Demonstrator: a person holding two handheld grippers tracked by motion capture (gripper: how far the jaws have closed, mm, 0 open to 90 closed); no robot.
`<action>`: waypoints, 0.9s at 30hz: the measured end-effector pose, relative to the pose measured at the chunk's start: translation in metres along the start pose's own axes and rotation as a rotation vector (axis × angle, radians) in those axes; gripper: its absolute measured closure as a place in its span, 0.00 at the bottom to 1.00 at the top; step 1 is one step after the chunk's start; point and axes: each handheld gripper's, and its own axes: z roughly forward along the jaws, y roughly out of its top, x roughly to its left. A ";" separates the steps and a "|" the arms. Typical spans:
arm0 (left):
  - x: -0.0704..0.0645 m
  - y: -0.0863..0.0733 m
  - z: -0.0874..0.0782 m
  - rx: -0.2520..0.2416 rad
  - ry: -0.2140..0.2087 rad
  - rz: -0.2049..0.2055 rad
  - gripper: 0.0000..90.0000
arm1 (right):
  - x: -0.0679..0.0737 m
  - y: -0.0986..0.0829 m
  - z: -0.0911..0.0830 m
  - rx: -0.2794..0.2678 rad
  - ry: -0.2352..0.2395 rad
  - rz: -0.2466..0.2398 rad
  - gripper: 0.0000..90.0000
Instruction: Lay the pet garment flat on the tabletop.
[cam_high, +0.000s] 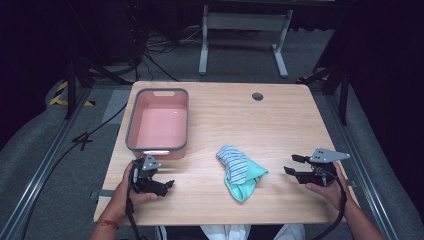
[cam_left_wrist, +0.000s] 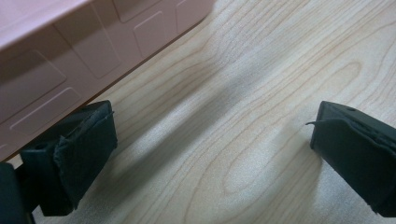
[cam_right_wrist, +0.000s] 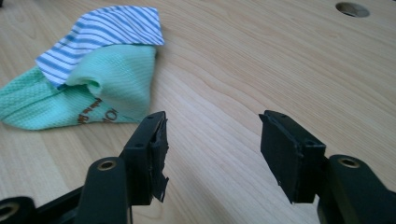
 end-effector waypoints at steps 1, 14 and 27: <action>0.000 0.000 0.000 0.000 0.000 0.000 0.01 | 0.002 0.002 0.001 -0.004 0.006 -0.008 0.47; 0.000 0.000 0.000 0.000 0.001 -0.002 0.01 | 0.023 0.017 0.010 -0.013 0.057 -0.070 0.47; 0.000 0.000 0.000 0.002 -0.001 0.000 0.01 | 0.041 0.040 0.023 -0.018 0.135 -0.119 0.55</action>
